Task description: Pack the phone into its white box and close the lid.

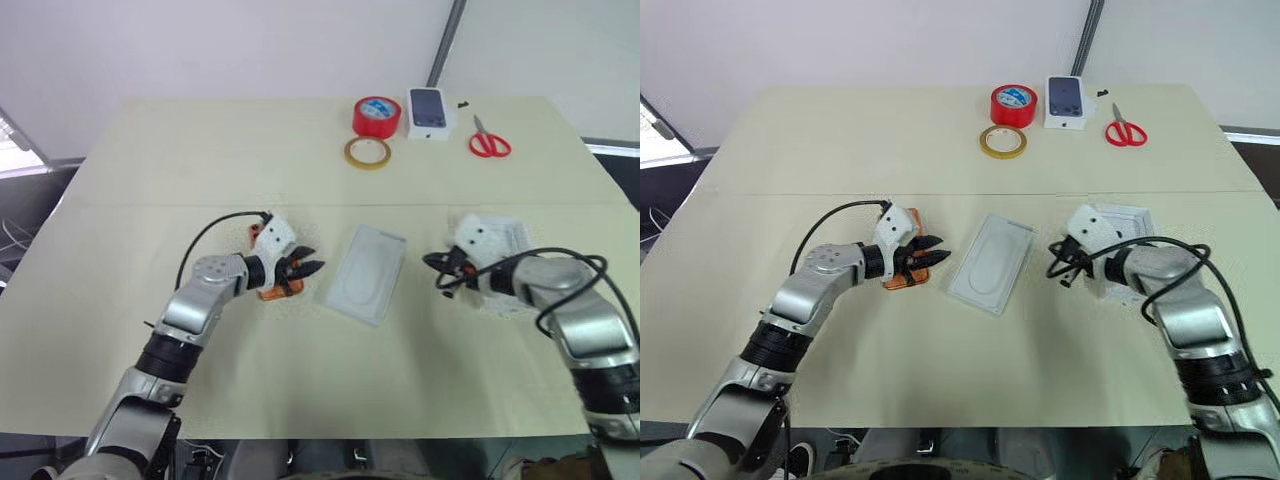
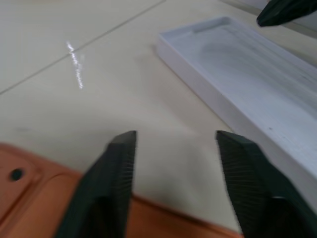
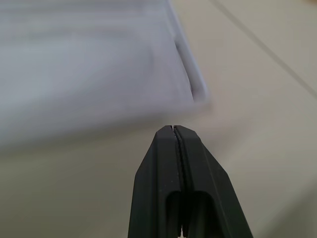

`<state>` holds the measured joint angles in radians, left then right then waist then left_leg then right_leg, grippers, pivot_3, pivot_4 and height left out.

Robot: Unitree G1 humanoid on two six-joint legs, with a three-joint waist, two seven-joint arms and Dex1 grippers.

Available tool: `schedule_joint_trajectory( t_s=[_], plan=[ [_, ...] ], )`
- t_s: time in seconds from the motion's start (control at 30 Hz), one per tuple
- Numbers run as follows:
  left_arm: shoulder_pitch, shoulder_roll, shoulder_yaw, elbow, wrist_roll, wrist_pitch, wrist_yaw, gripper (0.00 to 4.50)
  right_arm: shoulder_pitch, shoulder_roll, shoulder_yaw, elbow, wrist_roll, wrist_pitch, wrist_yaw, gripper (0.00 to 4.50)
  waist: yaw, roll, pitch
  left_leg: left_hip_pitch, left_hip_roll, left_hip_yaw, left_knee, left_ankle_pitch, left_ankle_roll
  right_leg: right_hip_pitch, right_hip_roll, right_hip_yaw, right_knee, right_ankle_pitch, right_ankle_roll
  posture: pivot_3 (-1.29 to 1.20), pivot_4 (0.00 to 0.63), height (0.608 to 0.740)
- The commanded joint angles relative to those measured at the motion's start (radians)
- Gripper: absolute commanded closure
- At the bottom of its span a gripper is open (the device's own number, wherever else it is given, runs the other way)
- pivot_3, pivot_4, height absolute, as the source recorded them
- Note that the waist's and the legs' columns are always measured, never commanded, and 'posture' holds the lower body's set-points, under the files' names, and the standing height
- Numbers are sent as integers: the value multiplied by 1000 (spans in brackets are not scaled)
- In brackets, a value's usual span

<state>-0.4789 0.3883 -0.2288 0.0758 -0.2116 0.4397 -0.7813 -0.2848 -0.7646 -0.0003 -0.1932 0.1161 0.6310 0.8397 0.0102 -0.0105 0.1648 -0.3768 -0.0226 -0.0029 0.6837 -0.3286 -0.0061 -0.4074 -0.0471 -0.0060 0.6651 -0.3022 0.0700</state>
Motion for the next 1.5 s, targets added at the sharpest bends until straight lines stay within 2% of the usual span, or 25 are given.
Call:
schedule_joint_trajectory(
  t_s=[0.03,0.13,0.33,0.5,0.7,0.97,1.3,1.5],
  plan=[
    [-34,-8,-27,21,40,-23,-3,3346,24,-1,-26,-67,22,2,-12,4500,-13,0,0,0,0,0,0,0,0,0,0,0,0,0,0,0,150,740],
    [-66,-4,-92,59,99,-23,-22,4203,57,1,27,-82,-22,-30,-38,4500,-20,0,0,1,0,0,0,0,0,0,0,0,1,0,0,0,150,740],
    [-85,-30,-161,26,90,56,-109,4203,77,34,79,-58,-42,-64,-80,4500,-19,0,0,1,0,0,1,1,-2,2,0,0,1,0,0,0,150,740],
    [-80,-39,-225,-27,77,127,-186,4203,36,47,108,-22,-60,-103,-86,4500,-19,0,0,2,0,0,1,1,-2,3,0,0,1,0,0,0,150,740],
    [-108,-101,-197,-17,60,163,-177,4203,34,6,111,-57,-11,-52,-5,4500,-9,1,-1,2,0,0,1,1,-2,3,0,0,1,0,0,0,150,740],
    [-136,-85,-144,41,68,133,-160,4203,112,-65,117,-140,-8,-52,44,4500,1,1,-1,2,0,0,1,0,0,3,0,0,0,0,0,0,150,740],
    [-89,-63,-119,-28,51,140,-148,4203,118,-90,109,-131,-29,-81,51,4500,0,1,-1,2,0,0,1,1,-1,3,1,0,0,0,0,0,150,740],
    [-93,-50,-37,-24,25,143,-93,4203,105,-131,38,-117,-17,-80,51,4500,1,0,-1,2,0,0,1,1,-1,2,1,0,0,0,0,0,150,740]
  ],
)
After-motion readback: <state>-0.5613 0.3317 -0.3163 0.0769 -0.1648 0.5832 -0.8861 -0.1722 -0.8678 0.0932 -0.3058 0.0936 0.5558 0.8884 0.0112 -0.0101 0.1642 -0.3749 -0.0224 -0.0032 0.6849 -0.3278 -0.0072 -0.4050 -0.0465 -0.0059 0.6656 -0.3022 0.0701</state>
